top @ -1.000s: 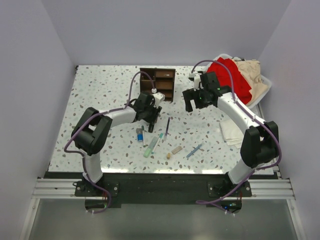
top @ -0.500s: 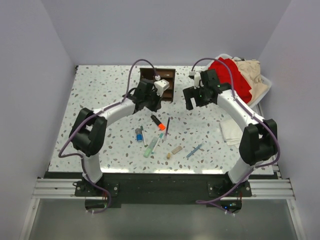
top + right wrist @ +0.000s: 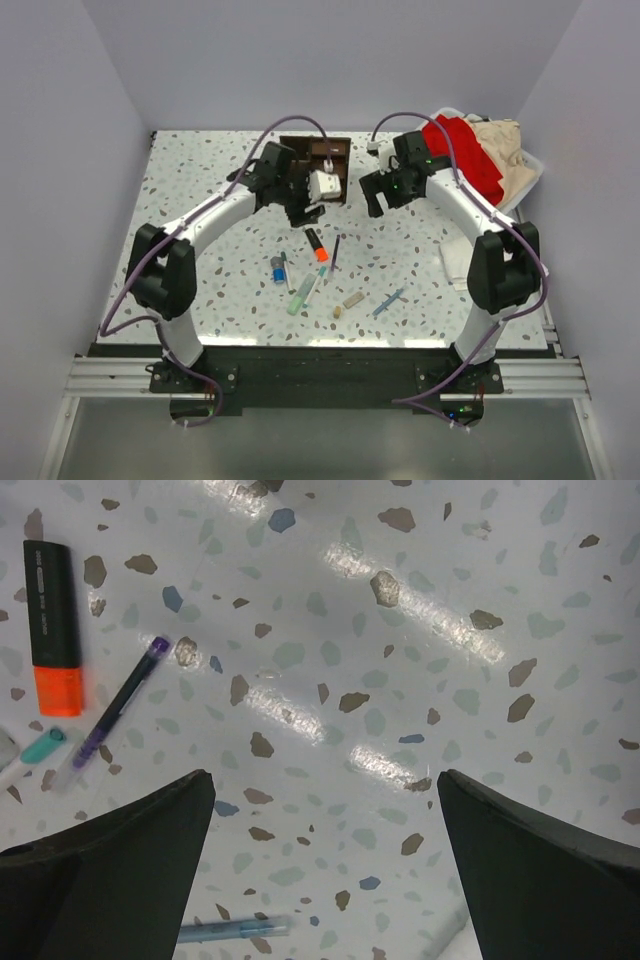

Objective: Sort the stationery into containers
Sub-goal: Pick up the pen from the center of the board.

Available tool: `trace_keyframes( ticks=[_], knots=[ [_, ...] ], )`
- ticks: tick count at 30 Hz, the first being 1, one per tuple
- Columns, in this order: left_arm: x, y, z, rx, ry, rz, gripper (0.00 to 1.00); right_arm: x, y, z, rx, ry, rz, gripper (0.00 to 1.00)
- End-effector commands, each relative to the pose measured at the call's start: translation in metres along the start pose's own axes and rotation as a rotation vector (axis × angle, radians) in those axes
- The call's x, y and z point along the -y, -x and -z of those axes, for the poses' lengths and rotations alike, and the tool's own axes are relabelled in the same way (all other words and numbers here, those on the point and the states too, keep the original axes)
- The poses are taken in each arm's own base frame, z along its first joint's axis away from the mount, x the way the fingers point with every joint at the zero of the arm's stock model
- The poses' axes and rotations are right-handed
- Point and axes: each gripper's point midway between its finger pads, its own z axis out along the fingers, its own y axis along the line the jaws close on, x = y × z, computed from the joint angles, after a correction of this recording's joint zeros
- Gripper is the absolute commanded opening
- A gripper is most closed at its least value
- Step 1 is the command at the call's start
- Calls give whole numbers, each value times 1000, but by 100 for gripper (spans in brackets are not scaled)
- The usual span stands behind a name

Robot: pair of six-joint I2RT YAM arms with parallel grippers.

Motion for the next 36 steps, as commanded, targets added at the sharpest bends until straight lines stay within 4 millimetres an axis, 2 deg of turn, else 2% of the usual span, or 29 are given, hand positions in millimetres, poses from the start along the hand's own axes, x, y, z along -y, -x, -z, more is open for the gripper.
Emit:
trace_keyframes(
  ticks=[1,3,4,7,9,15,19,24,26,32,36],
  knots=[
    [42,-62,-6,-112,-293,-430,75,-8,8,23,51,62,107,99],
    [38,-64,-8,-98,-317,-572,76,-10,9,32,80,76,119,99],
    [41,-71,-11,-108,-347,-589,77,-12,7,32,81,87,123,99],
    [37,-68,-21,-82,-387,-652,77,-15,4,36,95,111,117,99],
    [33,-59,-26,-50,-385,-691,76,-18,2,39,100,132,116,99],
    [45,-57,-43,16,-465,-790,73,-19,-18,46,76,227,83,99],
    [54,-63,-57,10,-536,-810,68,-6,-25,47,53,246,-6,99],
    [59,-71,-69,4,-595,-841,61,6,-27,46,45,237,-25,99],
    [60,-69,-69,3,-620,-836,59,9,-26,47,42,239,-29,99],
    [68,-81,-73,-27,-702,-835,52,14,-30,51,25,254,-37,99],
    [83,-98,-70,-68,-806,-787,50,10,-38,56,1,297,-41,99]
  ],
)
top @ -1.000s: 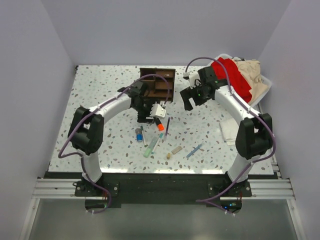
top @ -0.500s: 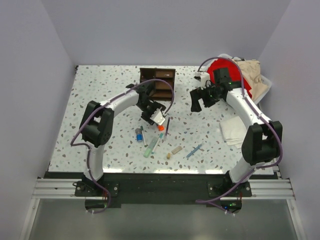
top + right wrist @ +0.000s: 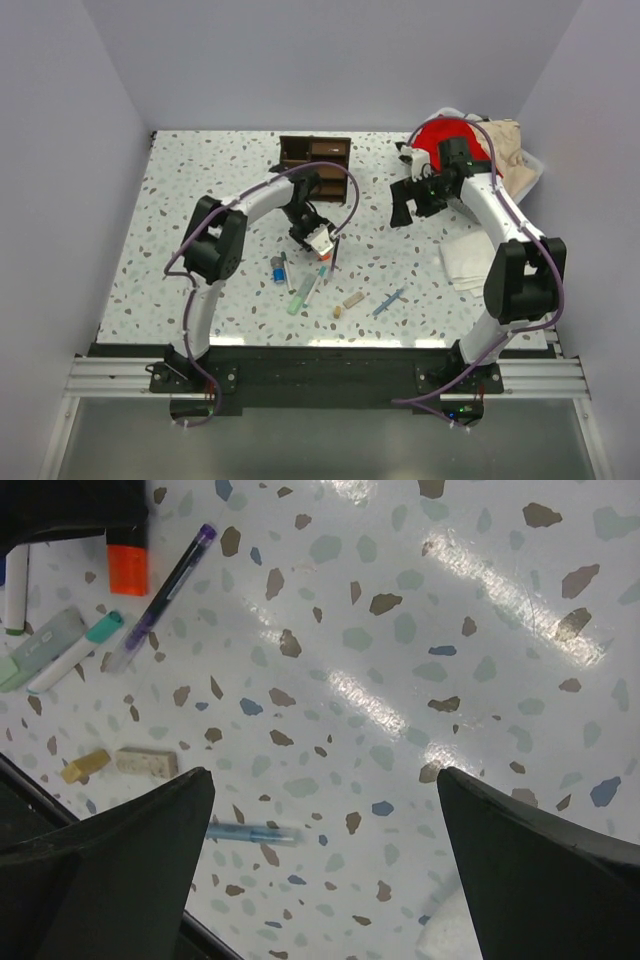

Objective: Sort the stationery into containers
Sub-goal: Pick up the pen from the center of the board.

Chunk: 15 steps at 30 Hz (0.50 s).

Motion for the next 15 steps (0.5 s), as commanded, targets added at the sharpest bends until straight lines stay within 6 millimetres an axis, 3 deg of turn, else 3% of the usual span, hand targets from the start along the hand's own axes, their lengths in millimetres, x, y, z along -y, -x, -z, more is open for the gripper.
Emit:
trace_keyframes(
  ticks=[1,7,10,11,14,15],
  knots=[
    [14,7,-5,35,-114,0,50,-9,5,16,11,61,19,99],
    [20,4,-19,50,-173,73,41,-7,-4,24,2,73,-1,99],
    [17,7,-27,57,-177,93,26,-8,-9,26,-2,81,-13,99],
    [17,9,-28,59,-180,98,16,-8,-10,26,-4,81,-14,99],
    [15,13,-24,60,-167,147,0,-7,-12,26,-11,84,-18,99],
    [11,13,-20,54,-151,161,0,-7,-9,27,-6,82,-15,99]
  ],
)
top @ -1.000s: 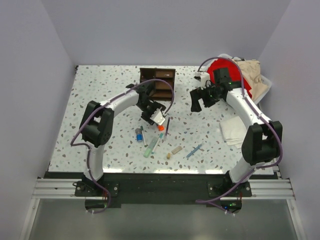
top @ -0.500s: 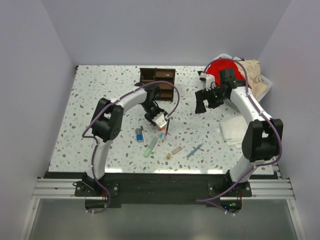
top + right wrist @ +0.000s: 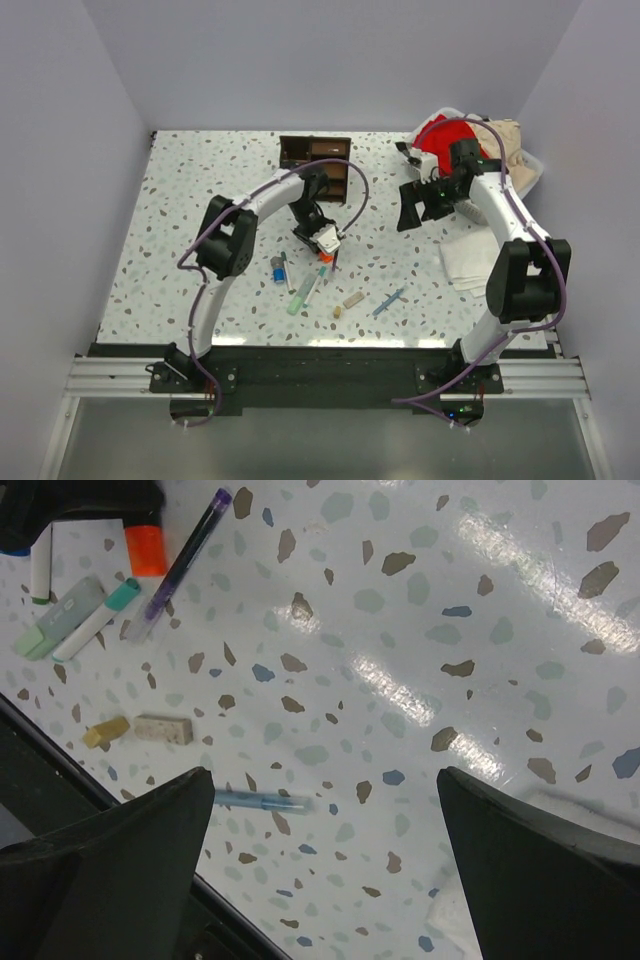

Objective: Sort the stationery into containers
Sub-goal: Pick up the pen from the center of the board, then place the pen in the storage box.

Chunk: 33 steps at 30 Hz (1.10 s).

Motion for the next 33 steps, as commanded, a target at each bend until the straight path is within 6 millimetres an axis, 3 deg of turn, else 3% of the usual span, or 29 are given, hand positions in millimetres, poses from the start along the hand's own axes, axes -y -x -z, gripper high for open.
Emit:
trace_keyframes(
  ticks=[1,7,12,13,15,16,17,18,20,21,22,23,26,28,33],
  knots=[
    [2,8,-6,29,-15,120,0,-9,7,14,29,16,30,99],
    [-34,34,66,100,206,225,0,0,23,13,43,2,30,99],
    [-62,65,144,147,484,225,0,5,38,8,60,4,-4,99],
    [-64,63,158,180,540,318,0,6,39,6,59,6,-13,99],
    [-83,71,197,246,714,317,0,7,46,7,75,2,-22,99],
    [-82,67,214,316,773,436,0,7,48,7,80,0,-19,99],
    [-94,72,241,357,896,387,0,6,53,10,90,-6,-7,99],
    [-95,75,254,449,948,503,0,8,54,12,92,-20,0,99],
    [-101,78,305,541,1172,430,0,9,60,18,101,-42,23,99],
    [-101,76,320,607,1252,501,0,11,61,20,101,-60,25,99],
    [-101,88,358,650,1400,391,0,11,62,22,103,-71,27,99],
    [-100,76,354,675,1443,429,0,12,66,26,112,-80,33,99],
    [-111,61,374,791,1535,488,0,13,69,30,118,-111,33,99],
    [-119,44,377,886,1553,564,0,14,69,33,118,-136,40,99],
    [-133,28,382,966,1573,596,0,8,63,39,110,-166,60,99]
  ],
)
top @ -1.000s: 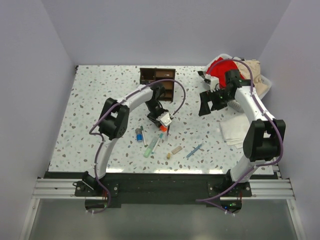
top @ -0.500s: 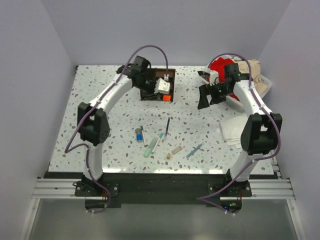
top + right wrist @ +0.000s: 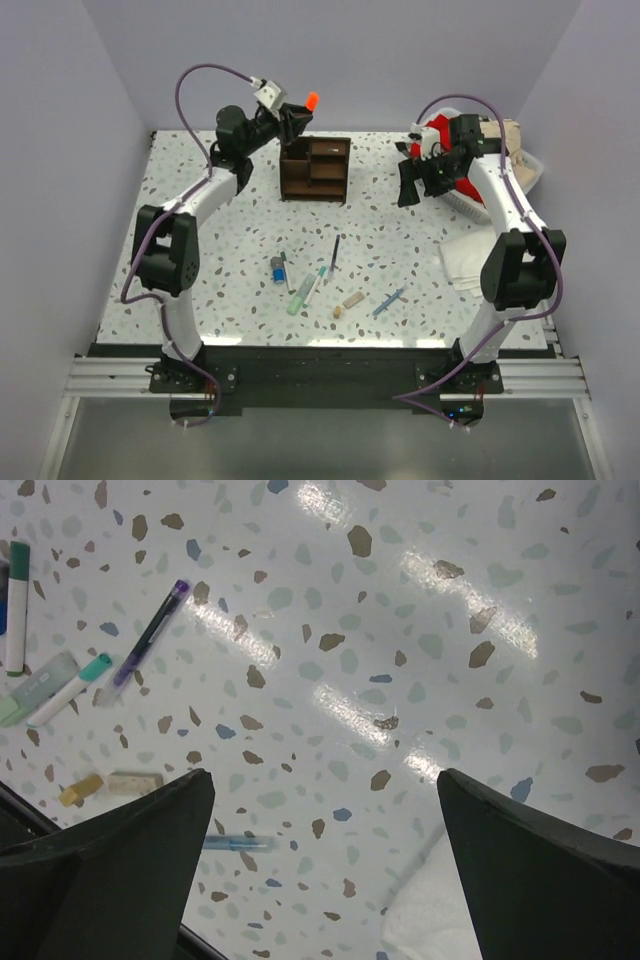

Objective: Sort the stationery into containers
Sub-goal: Place the pen in the storage box.

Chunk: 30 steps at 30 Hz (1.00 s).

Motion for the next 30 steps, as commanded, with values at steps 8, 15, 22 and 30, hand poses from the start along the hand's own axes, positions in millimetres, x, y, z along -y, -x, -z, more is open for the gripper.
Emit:
trace_keyframes(
  ticks=[8,15,22,30],
  knots=[
    [-42,-2,-19,140,87,114,0,-7,-2,30,27,-94,37,99],
    [-52,-44,-15,70,99,125,0,-5,-2,28,18,-98,31,99],
    [-53,-86,-16,1,93,144,0,-4,1,22,15,-88,22,99],
    [-59,-103,-15,-37,114,124,15,-3,-1,14,7,-71,11,99]
  ],
)
